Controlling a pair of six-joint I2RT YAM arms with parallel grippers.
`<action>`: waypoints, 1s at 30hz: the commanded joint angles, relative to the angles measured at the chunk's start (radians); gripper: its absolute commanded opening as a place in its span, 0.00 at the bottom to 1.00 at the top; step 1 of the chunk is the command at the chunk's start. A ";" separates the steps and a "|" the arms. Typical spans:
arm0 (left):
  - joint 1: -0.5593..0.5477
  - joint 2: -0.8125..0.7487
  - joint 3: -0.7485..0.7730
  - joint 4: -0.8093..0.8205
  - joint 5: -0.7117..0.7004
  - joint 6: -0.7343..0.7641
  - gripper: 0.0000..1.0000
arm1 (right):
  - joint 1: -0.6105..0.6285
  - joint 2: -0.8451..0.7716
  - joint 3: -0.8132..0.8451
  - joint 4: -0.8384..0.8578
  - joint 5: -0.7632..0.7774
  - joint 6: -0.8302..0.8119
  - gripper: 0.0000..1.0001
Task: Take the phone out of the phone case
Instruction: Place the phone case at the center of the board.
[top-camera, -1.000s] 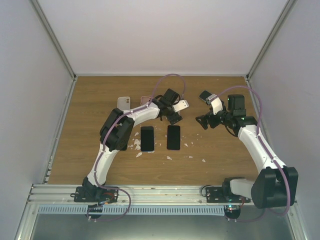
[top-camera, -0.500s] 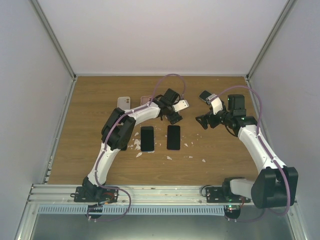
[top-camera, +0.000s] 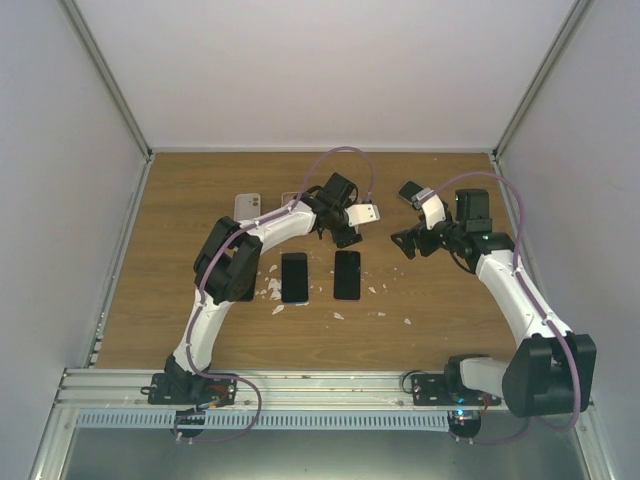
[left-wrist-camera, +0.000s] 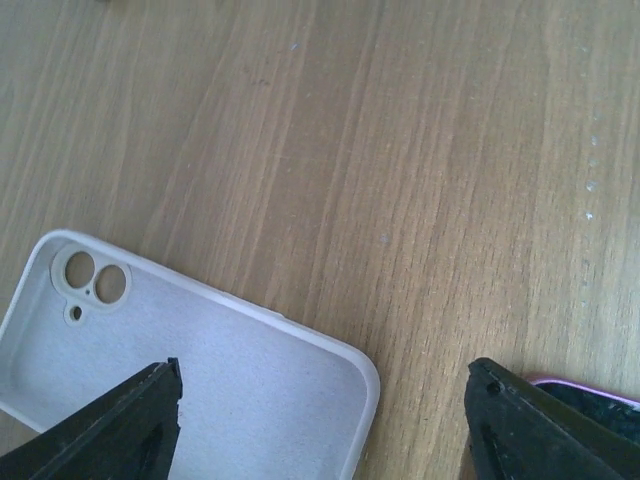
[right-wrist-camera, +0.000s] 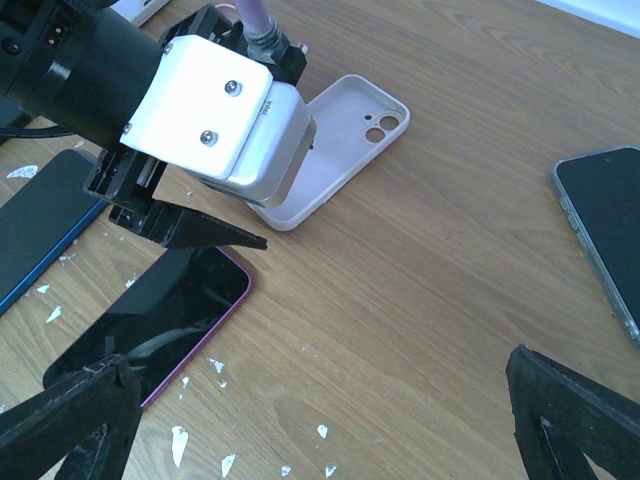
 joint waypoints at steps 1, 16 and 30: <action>0.017 -0.028 -0.016 -0.009 0.034 0.067 0.74 | -0.013 -0.019 -0.015 0.010 -0.017 0.006 1.00; 0.052 0.025 0.000 -0.060 0.069 0.080 0.49 | -0.018 -0.025 -0.024 0.013 -0.015 0.007 1.00; 0.055 0.057 0.009 -0.068 0.111 0.055 0.32 | -0.022 -0.024 -0.029 0.014 -0.015 0.009 1.00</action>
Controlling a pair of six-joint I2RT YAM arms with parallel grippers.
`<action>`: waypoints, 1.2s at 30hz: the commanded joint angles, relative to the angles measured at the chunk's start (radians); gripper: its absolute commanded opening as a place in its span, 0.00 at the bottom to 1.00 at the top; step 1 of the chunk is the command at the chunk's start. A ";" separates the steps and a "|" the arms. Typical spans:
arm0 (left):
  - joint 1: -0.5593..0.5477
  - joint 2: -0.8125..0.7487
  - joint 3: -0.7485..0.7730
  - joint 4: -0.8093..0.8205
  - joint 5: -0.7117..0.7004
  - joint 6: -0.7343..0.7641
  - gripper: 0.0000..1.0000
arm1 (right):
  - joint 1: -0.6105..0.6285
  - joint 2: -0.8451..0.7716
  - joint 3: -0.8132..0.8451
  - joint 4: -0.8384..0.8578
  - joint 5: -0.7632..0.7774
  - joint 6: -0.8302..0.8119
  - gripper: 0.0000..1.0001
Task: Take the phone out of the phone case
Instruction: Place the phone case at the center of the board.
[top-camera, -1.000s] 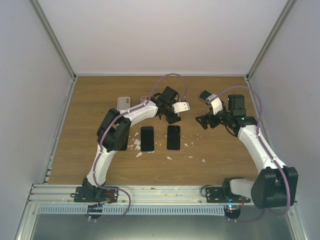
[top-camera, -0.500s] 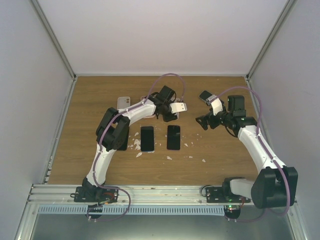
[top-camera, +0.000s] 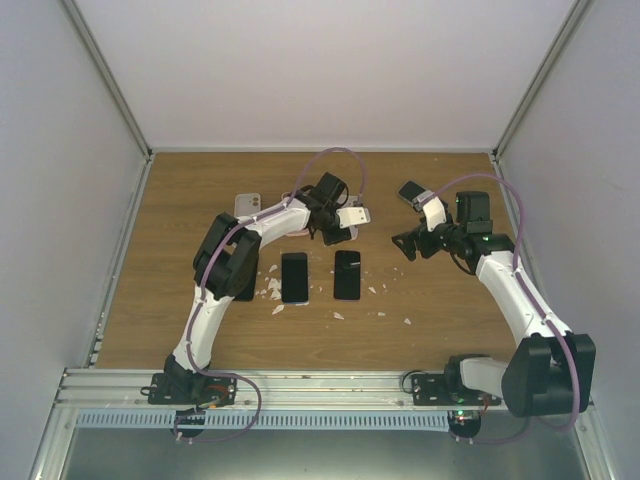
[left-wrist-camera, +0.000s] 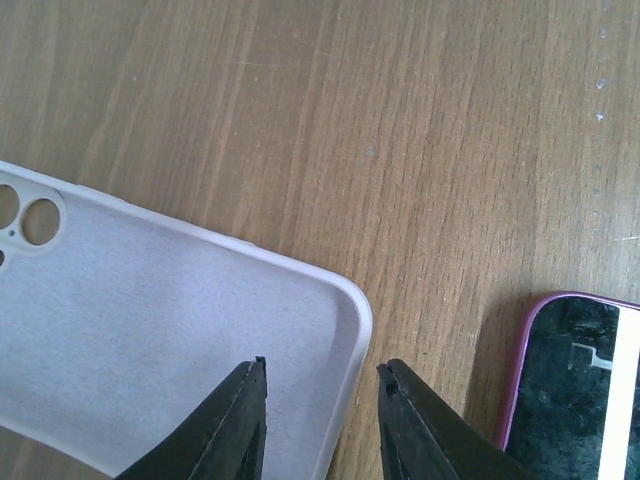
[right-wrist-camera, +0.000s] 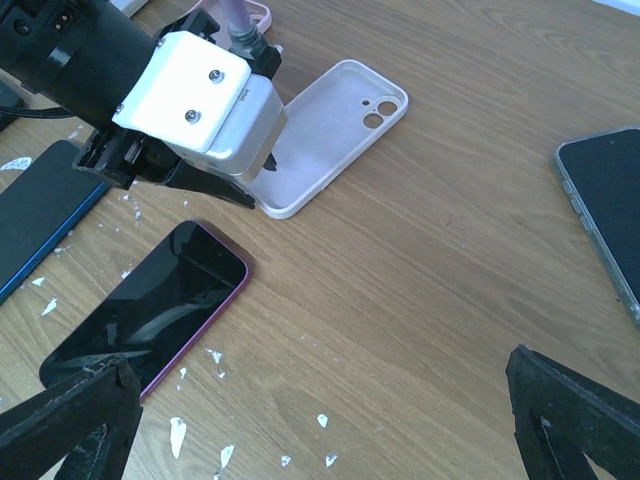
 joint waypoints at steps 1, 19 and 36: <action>0.004 0.038 0.015 -0.002 0.032 -0.014 0.32 | -0.012 -0.023 -0.011 0.014 -0.016 0.008 0.99; 0.005 0.095 0.073 0.020 0.008 -0.063 0.22 | -0.013 -0.019 -0.011 0.015 -0.015 0.008 0.99; 0.016 0.086 0.115 0.004 0.029 -0.062 0.30 | -0.015 -0.023 -0.013 0.015 -0.018 0.006 0.99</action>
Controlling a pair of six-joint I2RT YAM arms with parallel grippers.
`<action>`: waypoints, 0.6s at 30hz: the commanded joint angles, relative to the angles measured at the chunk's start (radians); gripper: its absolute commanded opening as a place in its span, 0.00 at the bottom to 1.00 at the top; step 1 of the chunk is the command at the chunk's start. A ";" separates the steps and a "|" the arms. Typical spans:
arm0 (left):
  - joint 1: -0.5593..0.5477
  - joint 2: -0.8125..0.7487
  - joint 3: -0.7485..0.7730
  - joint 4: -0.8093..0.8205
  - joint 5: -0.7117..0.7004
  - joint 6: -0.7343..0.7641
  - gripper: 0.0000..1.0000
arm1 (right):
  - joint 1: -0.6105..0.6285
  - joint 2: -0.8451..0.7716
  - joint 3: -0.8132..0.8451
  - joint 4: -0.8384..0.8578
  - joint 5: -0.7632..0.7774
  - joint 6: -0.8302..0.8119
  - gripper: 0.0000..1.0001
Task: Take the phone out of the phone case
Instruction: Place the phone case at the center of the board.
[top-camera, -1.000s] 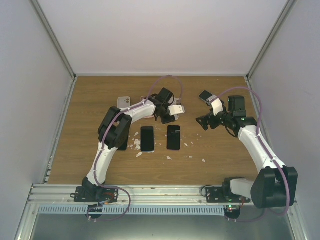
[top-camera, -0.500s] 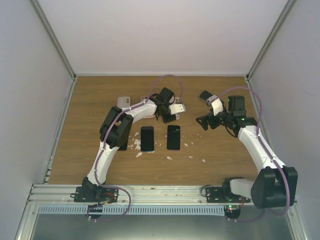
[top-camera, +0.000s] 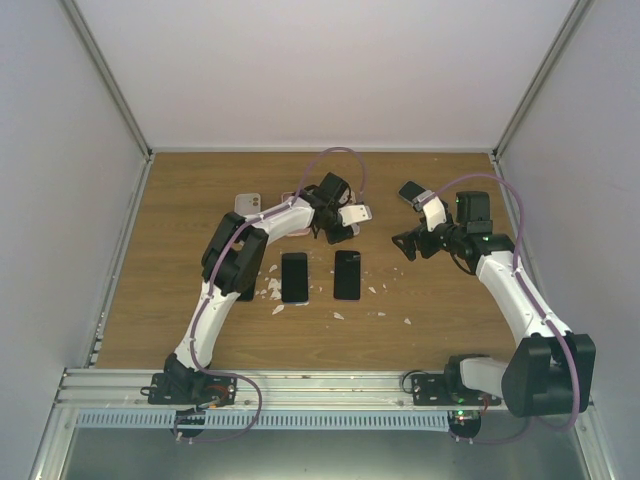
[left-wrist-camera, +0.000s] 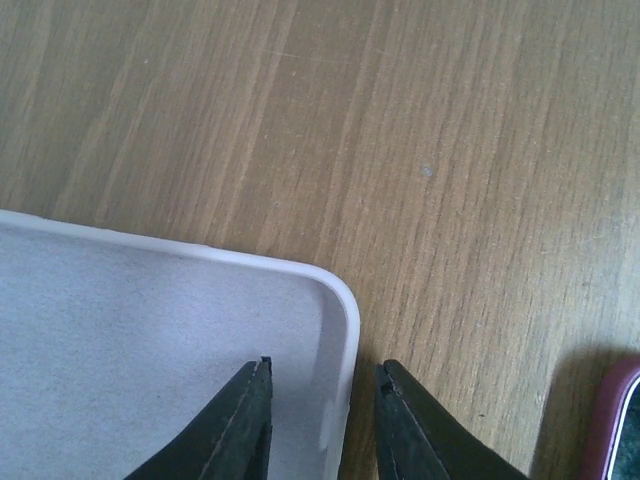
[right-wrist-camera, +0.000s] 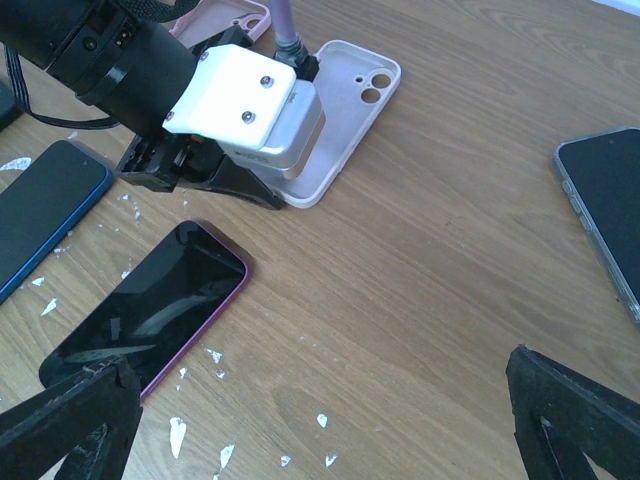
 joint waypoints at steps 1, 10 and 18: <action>0.005 -0.016 0.029 0.006 0.022 0.003 0.34 | -0.014 -0.022 -0.012 0.014 -0.018 0.007 1.00; -0.004 -0.116 0.070 -0.023 0.031 0.004 0.63 | -0.012 -0.031 -0.011 0.014 -0.021 0.007 1.00; -0.024 -0.237 0.102 -0.086 0.064 -0.042 0.90 | -0.014 -0.016 0.009 0.006 -0.012 0.004 1.00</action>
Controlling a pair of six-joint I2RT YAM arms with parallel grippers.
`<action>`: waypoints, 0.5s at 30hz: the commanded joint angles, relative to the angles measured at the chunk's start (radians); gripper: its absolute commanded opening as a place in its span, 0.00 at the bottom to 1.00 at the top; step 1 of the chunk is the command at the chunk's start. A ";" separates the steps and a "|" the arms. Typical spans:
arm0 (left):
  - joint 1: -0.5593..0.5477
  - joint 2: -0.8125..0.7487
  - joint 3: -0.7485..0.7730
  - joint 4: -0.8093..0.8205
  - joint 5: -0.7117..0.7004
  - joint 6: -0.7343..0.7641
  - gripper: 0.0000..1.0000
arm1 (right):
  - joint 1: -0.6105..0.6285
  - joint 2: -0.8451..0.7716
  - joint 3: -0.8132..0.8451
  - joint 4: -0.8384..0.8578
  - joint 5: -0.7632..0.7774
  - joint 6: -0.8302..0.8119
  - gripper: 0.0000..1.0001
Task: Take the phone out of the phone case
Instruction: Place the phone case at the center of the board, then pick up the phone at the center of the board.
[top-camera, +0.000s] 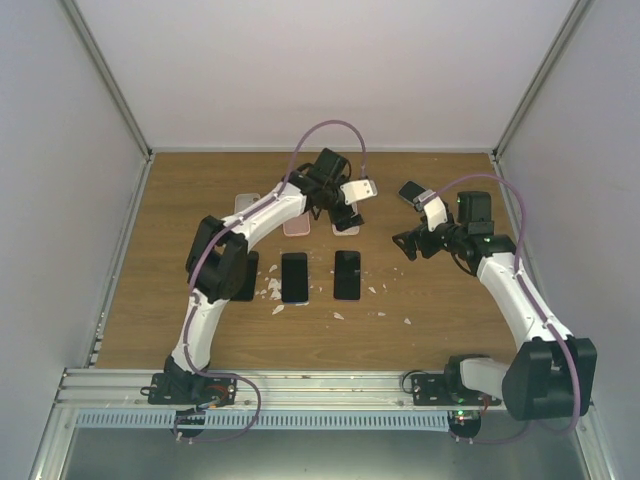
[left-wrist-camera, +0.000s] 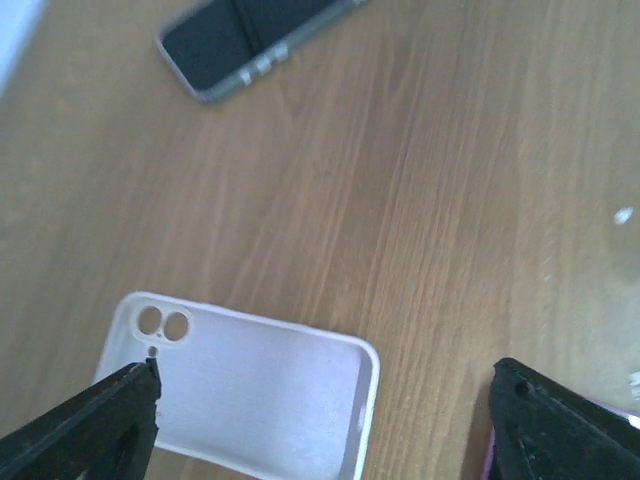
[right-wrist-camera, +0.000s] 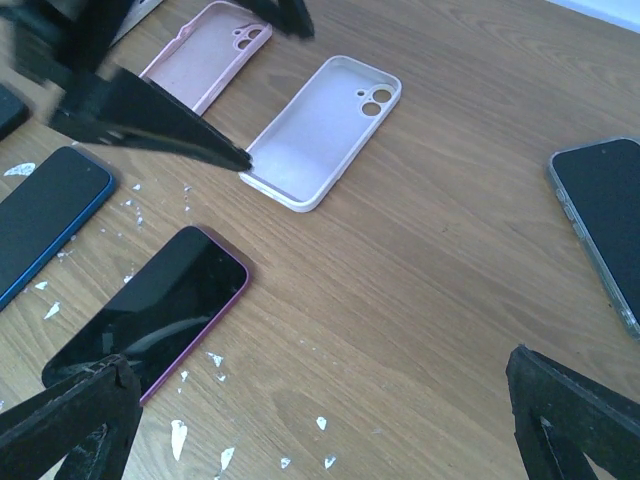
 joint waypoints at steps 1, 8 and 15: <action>-0.018 -0.125 0.023 -0.028 0.046 -0.037 0.92 | -0.013 0.017 0.021 -0.001 -0.005 0.001 1.00; -0.017 -0.281 -0.072 -0.050 0.051 -0.066 0.99 | -0.012 0.162 0.158 -0.071 0.027 -0.029 1.00; -0.008 -0.463 -0.217 -0.084 0.048 -0.061 0.99 | -0.046 0.352 0.349 -0.167 0.046 -0.105 1.00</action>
